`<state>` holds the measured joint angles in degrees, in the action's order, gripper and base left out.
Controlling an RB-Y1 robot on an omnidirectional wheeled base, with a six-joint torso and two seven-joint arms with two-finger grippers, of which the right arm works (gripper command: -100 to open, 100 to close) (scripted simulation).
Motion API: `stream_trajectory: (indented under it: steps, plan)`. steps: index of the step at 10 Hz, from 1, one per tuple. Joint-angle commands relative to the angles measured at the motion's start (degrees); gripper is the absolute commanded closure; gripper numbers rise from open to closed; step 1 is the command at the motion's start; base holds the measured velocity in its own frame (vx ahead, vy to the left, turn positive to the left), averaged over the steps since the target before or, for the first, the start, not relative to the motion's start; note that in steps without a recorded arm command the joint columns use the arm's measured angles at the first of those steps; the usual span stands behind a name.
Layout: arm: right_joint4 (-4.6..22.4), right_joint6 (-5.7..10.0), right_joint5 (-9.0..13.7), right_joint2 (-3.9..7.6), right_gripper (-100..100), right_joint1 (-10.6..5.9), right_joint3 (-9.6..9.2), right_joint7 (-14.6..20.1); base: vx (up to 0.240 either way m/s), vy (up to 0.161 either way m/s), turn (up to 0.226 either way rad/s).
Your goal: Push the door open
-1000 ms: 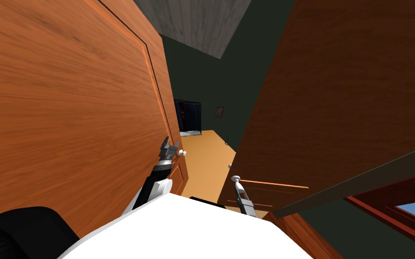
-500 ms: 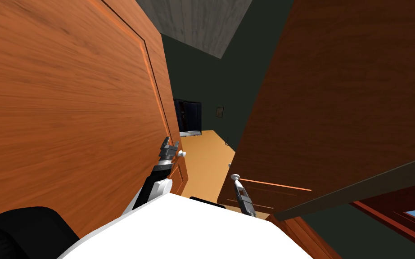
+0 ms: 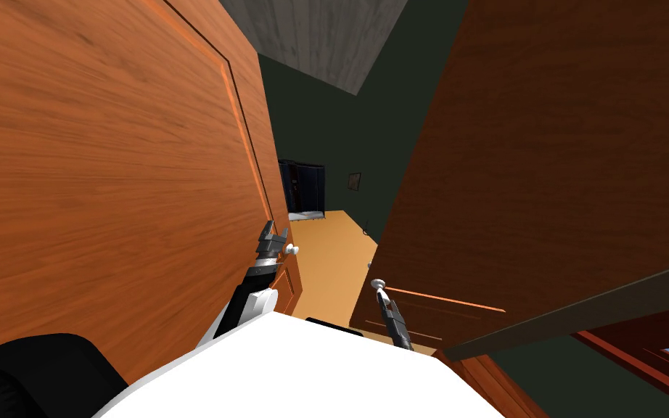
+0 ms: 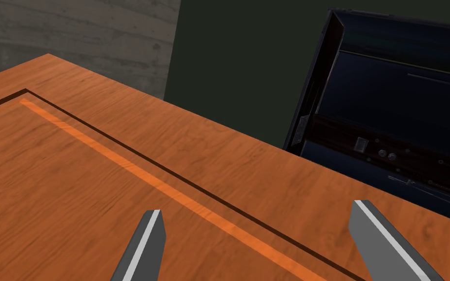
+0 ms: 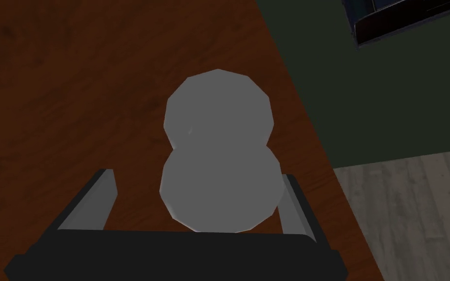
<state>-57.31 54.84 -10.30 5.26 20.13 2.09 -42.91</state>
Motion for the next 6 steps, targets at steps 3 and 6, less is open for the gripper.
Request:
stream_trajectory:
  steps: [3, 6]
  plan:
    - [0.63, -0.42, 1.84, 0.33, 100, -1.35, 1.34, 5.13, 0.027, -0.010, -0.002]
    - [1.67, -0.57, 3.00, 0.15, 100, -2.60, 1.62, 9.38, 0.021, -0.008, -0.014]
